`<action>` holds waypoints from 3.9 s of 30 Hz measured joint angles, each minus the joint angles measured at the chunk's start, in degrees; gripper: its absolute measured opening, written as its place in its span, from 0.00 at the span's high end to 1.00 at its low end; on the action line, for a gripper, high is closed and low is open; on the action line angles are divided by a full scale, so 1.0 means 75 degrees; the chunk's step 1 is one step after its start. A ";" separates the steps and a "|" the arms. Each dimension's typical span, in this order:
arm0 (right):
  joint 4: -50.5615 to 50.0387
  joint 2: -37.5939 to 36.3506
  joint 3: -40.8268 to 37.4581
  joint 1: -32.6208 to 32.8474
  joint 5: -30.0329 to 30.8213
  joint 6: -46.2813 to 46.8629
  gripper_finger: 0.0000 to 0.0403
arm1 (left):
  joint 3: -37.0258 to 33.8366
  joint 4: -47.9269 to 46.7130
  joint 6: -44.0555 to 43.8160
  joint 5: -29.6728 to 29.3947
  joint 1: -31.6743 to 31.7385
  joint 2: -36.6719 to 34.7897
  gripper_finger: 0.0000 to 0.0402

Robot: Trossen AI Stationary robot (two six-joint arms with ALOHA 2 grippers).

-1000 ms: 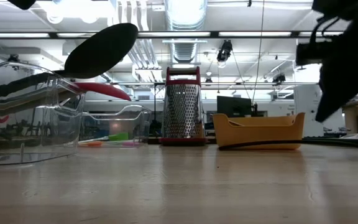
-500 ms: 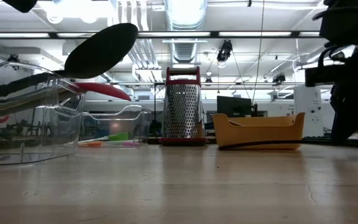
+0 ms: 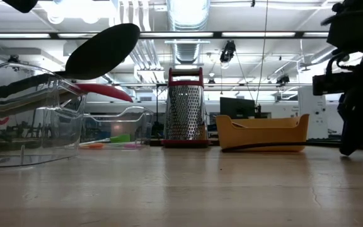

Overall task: Pick & Place Kitchen Items
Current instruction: Put the black spoon into the bottom transparent bin

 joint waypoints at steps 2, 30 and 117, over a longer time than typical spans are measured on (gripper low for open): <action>0.0207 0.0000 0.0000 0.0000 -0.0144 -0.0165 0.71 | 0.0000 -0.0002 -0.0002 0.0000 0.0000 0.0000 0.55; 0.1016 0.0009 0.2216 0.0265 -0.0939 -0.1926 0.82 | 0.0000 0.0422 0.1033 -0.0128 0.0013 0.0210 0.55; -0.1562 0.3856 0.8752 -0.0769 -0.2646 -0.2672 0.76 | 0.1760 0.2084 0.5833 -0.0758 0.2477 0.3987 0.94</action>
